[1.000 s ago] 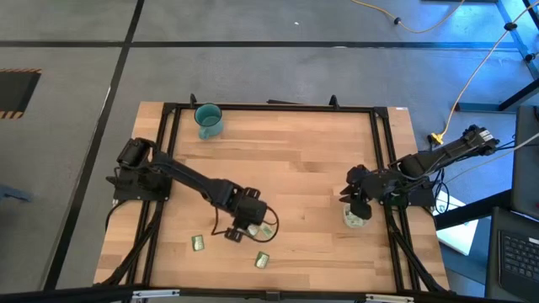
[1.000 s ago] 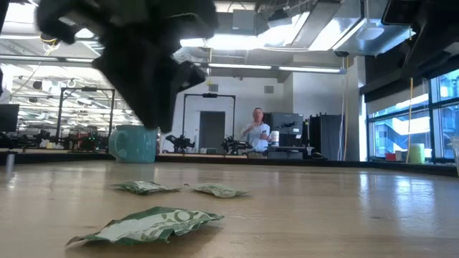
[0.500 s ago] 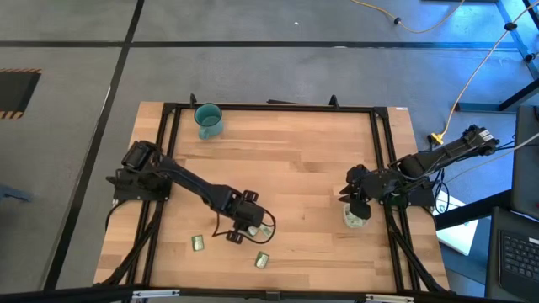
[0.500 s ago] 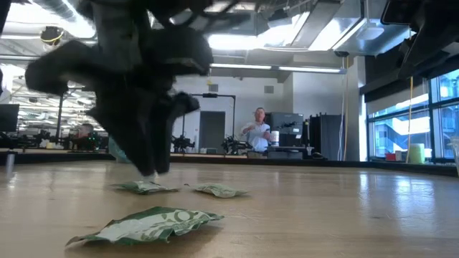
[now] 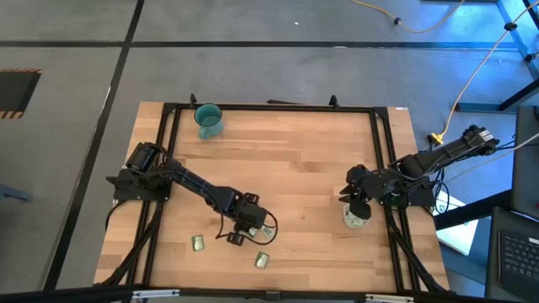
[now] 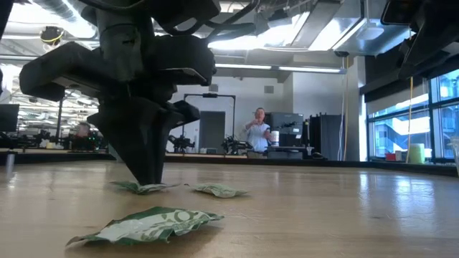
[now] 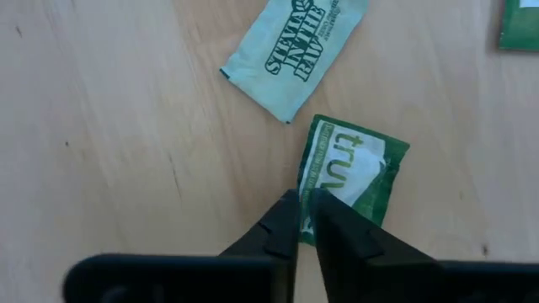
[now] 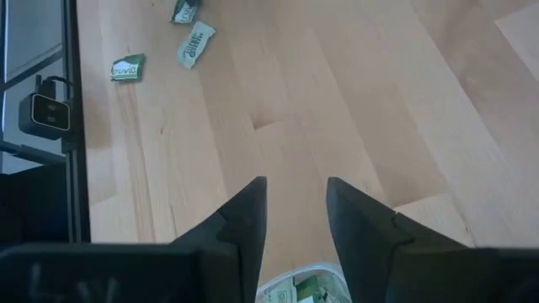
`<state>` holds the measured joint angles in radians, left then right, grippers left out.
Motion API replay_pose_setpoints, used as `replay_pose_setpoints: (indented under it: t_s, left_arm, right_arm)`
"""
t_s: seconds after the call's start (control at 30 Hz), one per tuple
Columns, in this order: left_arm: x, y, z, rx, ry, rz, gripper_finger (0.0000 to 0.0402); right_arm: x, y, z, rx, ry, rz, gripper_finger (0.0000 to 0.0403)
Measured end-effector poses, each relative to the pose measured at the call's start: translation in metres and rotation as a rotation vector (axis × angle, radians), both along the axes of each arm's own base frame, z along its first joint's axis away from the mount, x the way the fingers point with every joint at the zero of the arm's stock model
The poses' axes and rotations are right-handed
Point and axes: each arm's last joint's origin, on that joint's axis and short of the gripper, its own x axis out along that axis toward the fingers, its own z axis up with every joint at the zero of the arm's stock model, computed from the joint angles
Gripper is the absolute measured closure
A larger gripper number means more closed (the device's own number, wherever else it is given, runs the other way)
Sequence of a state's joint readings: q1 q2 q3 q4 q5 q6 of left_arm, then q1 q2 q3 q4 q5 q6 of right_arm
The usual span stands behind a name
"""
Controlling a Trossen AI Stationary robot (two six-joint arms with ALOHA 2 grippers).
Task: Pick and place items into bin
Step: Put the green stevia packet into the transparent bin
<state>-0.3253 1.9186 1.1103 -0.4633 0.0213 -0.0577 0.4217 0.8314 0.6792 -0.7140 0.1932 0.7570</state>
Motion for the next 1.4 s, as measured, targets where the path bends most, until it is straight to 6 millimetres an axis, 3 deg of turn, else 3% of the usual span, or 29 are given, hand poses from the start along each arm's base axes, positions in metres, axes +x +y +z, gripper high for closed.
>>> replay_pose_setpoints:
  t_s: [0.23, 0.4, 0.53, 0.77, 0.93, 1.03, 1.23, 1.4]
  left_arm:
    - [0.0, 0.0, 0.002, -0.021, 0.007, -0.005, 0.0397]
    - [0.002, 0.0, 0.022, -0.03, -0.026, -0.004, 0.0399]
    - [0.009, 0.003, 0.057, -0.014, -0.18, 0.008, 0.0399]
    - [0.018, 0.022, 0.093, 0.203, -0.416, 0.187, 0.0399]
    - [0.031, 0.034, 0.104, 0.268, -0.591, 0.298, 0.0399]
    - [0.038, 0.039, 0.111, 0.283, -0.667, 0.271, 0.0399]
    - [0.048, 0.041, 0.124, 0.317, -0.817, 0.217, 0.0399]
    - [0.05, 0.04, 0.13, 0.34, -0.873, 0.2, 0.0399]
  right_arm:
    - [0.0, 0.0, 0.0, -0.001, 0.0, 0.001, 0.0274]
    - [0.001, 0.001, 0.001, 0.007, -0.018, 0.002, 0.0274]
    - [0.005, 0.002, 0.005, 0.002, -0.075, 0.033, 0.0274]
    - [0.016, 0.007, 0.018, -0.156, -0.281, 0.235, 0.0274]
    - [0.029, 0.013, 0.026, -0.25, -0.418, 0.317, 0.0274]
    - [0.037, 0.016, 0.024, -0.295, -0.444, 0.35, 0.0274]
    - [0.051, 0.017, 0.009, -0.377, -0.36, 0.333, 0.027]
    - [0.063, 0.007, 0.002, -0.377, -0.32, 0.201, 0.0234]
